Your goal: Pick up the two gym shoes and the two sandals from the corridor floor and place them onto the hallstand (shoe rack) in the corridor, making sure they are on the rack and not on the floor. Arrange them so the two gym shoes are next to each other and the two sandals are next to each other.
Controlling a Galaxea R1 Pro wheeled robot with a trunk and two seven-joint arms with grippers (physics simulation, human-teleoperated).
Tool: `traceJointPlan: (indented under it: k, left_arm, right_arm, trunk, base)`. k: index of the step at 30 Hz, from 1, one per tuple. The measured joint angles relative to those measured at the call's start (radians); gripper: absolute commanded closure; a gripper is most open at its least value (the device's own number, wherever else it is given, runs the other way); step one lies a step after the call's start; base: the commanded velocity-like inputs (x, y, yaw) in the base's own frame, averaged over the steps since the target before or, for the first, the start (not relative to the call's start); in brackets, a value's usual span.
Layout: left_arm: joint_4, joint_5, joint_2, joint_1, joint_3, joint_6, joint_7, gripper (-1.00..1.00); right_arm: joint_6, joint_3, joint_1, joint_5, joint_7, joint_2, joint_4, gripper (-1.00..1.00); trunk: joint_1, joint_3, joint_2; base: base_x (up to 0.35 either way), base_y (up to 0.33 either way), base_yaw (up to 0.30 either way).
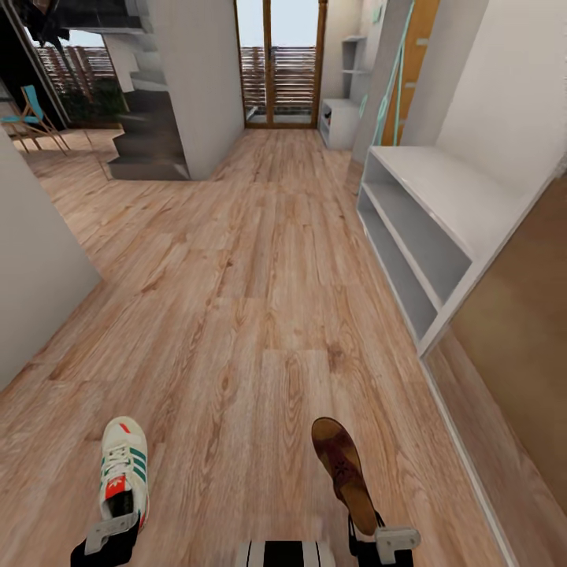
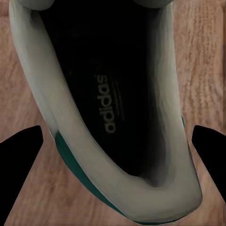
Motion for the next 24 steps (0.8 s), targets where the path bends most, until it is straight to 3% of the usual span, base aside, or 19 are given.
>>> traceJointPlan:
  k: [7,13,24]
  left_arm:
    - [0.003,0.0,-0.001,0.001,-0.003,-0.002,0.0,1.0]
    - [0.005,0.0,-0.001,0.001,-0.031,-0.003,0.0,1.0]
    - [0.005,0.002,-0.001,0.001,-0.036,-0.003,0.0,1.0]
  right_arm:
    - [-0.002,0.0,0.0,0.001,0.0,0.003,0.009,1.0]
    - [-0.001,-0.002,0.0,0.0,0.001,0.0,0.025,1.0]
    - [-0.002,-0.002,0.0,0.0,0.003,-0.004,0.042,1.0]
  trunk:
    - [-0.003,0.038,0.002]
    - [-0.026,0.066,0.043]
    - [-0.068,0.118,0.12]
  base:
    - [0.0,0.0,0.0]
    - [0.0,0.0,0.0]
    - [0.0,0.0,-0.006]
